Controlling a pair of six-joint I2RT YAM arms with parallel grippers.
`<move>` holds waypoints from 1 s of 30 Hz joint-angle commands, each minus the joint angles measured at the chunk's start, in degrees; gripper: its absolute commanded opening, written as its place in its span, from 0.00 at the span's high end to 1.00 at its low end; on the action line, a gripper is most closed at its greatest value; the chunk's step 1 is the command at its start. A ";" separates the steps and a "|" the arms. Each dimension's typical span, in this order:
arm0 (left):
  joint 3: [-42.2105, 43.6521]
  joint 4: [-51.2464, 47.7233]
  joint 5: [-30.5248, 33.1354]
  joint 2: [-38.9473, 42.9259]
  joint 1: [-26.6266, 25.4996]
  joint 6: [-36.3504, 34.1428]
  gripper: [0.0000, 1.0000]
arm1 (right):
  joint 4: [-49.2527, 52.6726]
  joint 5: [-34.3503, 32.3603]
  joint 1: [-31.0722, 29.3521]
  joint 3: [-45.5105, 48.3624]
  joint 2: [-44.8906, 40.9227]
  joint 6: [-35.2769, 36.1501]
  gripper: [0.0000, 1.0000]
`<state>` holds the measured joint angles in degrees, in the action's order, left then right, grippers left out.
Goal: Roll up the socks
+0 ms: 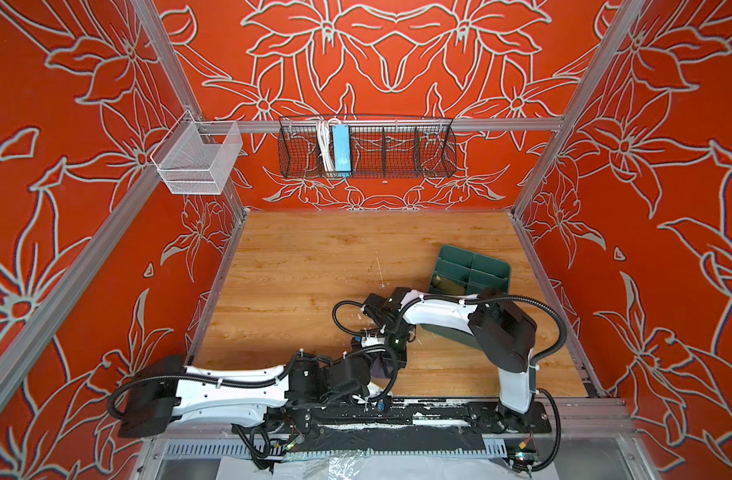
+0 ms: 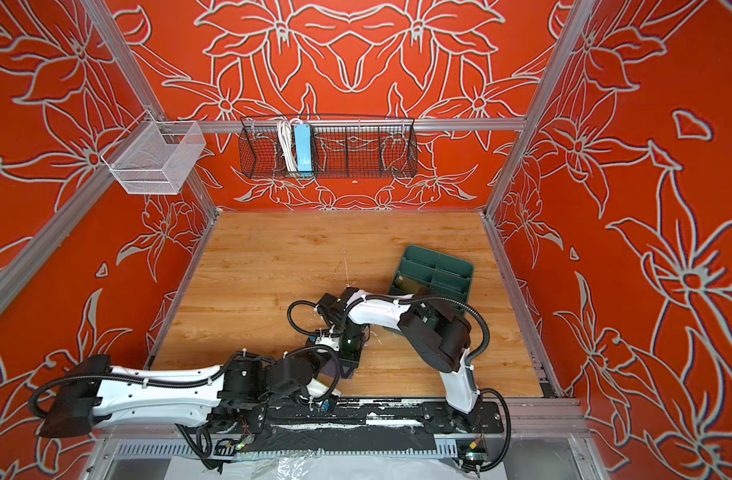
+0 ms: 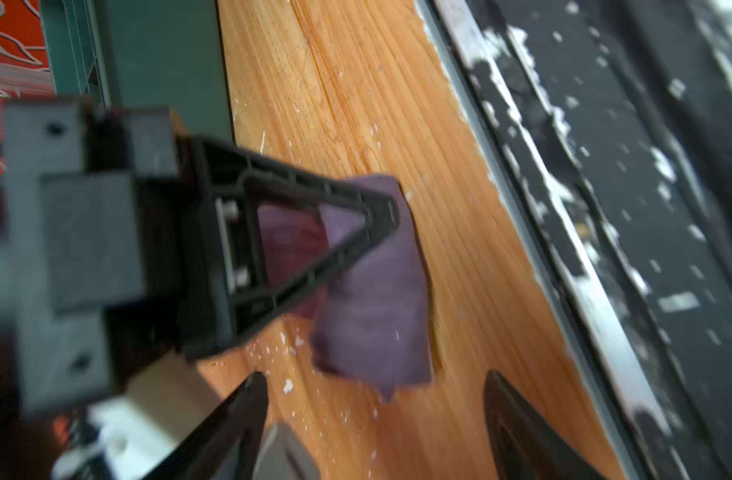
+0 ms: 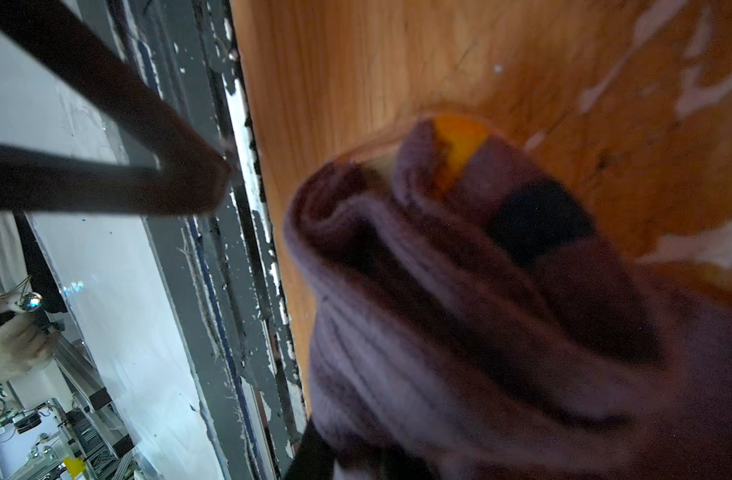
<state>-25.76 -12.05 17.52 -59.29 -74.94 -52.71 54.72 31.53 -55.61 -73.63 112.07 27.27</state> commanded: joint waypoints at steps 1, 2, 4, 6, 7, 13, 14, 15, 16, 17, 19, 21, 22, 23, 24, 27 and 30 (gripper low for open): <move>0.81 10.59 3.73 -4.78 0.14 4.59 0.19 | -3.95 -1.87 -0.72 2.61 3.15 1.78 1.00; 0.72 11.73 3.84 -6.37 0.14 5.41 0.19 | -4.06 -1.72 -0.72 2.61 3.15 1.90 1.00; 0.10 12.57 3.47 -9.10 0.14 5.29 0.19 | -4.19 -1.57 -0.73 2.70 3.23 1.92 1.00; 0.11 14.82 4.06 -12.40 0.31 5.91 0.20 | -4.18 -1.31 -0.64 2.65 3.24 2.00 1.00; -0.10 14.95 4.36 -14.01 0.32 5.84 0.20 | -4.11 -1.12 -0.64 2.70 3.16 2.07 1.00; -4.82 12.44 11.95 -24.58 0.32 9.47 0.33 | -4.27 0.29 -0.64 3.31 1.51 3.37 1.00; -6.13 11.01 12.77 -25.96 0.32 10.47 0.38 | -4.20 0.37 -0.64 3.39 1.28 3.56 1.00; -7.03 10.34 13.59 -27.17 0.32 11.11 0.45 | -4.18 0.40 -0.63 3.47 1.09 3.67 1.00; -7.65 9.70 13.65 -27.97 0.32 11.58 0.52 | -4.18 0.36 -0.57 3.49 0.99 3.75 1.00; -8.23 9.07 13.68 -28.88 0.32 11.98 0.59 | -4.19 0.29 -0.55 3.64 0.80 3.71 1.00; -8.63 8.55 13.48 -29.95 0.32 12.64 0.70 | -4.25 0.25 -0.46 3.90 0.44 3.68 1.00; -8.85 8.43 13.59 -30.67 0.32 12.81 0.83 | -4.33 0.06 -0.21 4.34 -0.23 3.46 1.00; -8.96 8.03 13.50 -30.73 0.32 12.94 0.86 | -4.48 -0.14 -0.03 4.66 -0.64 3.33 1.00; -9.04 7.94 13.56 -30.67 0.32 13.05 0.90 | -4.78 -0.76 0.19 5.08 -1.27 3.06 1.00; -9.02 7.64 13.28 -30.47 0.32 13.07 0.93 | -5.13 -1.42 0.48 5.81 -2.22 2.83 1.00; -9.08 5.88 11.53 -29.79 0.32 13.33 0.97 | -8.10 -5.69 1.43 9.07 -6.63 1.22 0.90; -10.45 0.95 6.51 -28.84 0.36 13.14 0.97 | -11.01 -11.90 2.03 12.71 -13.24 -0.69 0.69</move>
<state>-35.83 -5.63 30.04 -86.85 -75.79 -40.66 47.05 26.59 -53.12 -64.25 102.72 27.22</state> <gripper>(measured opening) 0.164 0.260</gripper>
